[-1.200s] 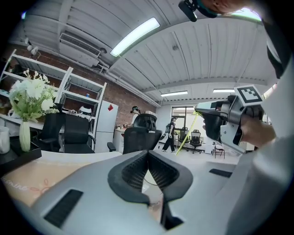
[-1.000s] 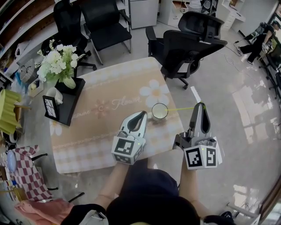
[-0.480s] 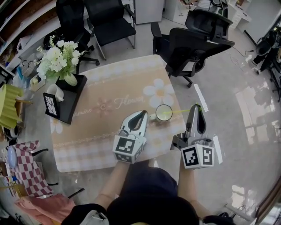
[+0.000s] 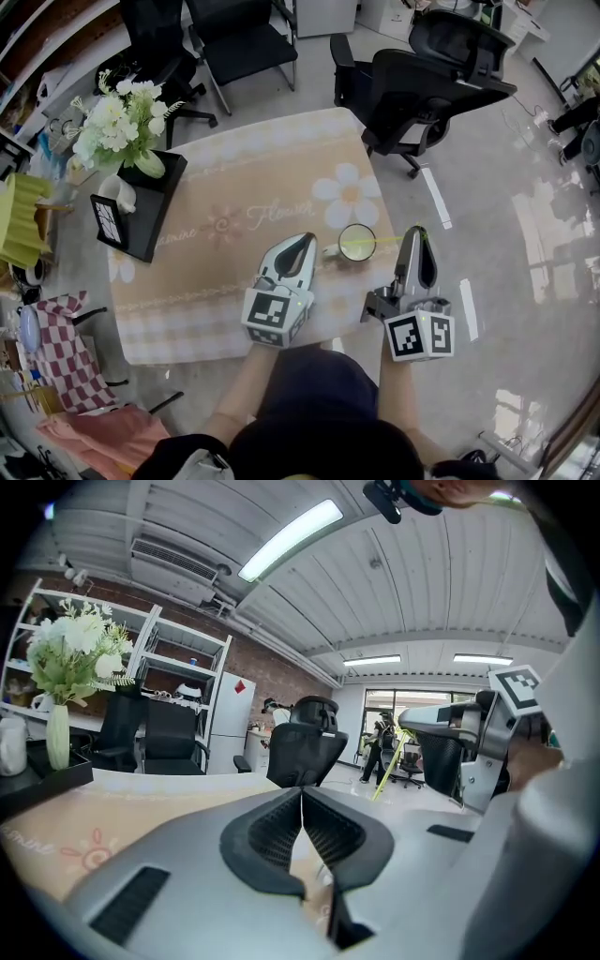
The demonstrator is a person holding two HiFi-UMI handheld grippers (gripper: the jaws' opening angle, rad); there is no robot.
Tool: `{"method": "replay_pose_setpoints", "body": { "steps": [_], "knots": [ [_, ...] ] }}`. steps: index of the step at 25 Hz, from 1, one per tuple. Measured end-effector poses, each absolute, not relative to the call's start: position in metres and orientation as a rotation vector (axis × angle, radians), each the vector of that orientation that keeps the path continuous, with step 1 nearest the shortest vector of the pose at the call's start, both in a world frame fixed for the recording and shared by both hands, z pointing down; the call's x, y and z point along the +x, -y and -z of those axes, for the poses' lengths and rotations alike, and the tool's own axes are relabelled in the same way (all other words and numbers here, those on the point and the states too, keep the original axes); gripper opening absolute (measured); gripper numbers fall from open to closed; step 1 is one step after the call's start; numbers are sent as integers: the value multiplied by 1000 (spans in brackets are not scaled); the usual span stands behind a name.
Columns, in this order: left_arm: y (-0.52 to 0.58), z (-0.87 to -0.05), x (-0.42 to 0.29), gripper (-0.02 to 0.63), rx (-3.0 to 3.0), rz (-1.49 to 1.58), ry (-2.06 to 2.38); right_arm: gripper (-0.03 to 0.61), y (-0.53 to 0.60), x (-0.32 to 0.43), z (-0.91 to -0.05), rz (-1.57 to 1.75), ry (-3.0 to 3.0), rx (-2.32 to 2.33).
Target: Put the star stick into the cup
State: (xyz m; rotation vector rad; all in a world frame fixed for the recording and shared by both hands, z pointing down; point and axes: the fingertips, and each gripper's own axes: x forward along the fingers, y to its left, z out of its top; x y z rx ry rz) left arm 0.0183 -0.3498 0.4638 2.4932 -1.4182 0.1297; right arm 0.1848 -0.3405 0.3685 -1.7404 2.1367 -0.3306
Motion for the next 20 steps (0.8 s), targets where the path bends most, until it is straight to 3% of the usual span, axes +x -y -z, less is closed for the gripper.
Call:
{"method": "replay_pose_setpoints", "body": {
  "steps": [20],
  "knots": [
    [341,-481,27,12,2478,-193,1386,17,326,209,-398,392,-2026,-1769]
  ]
}}
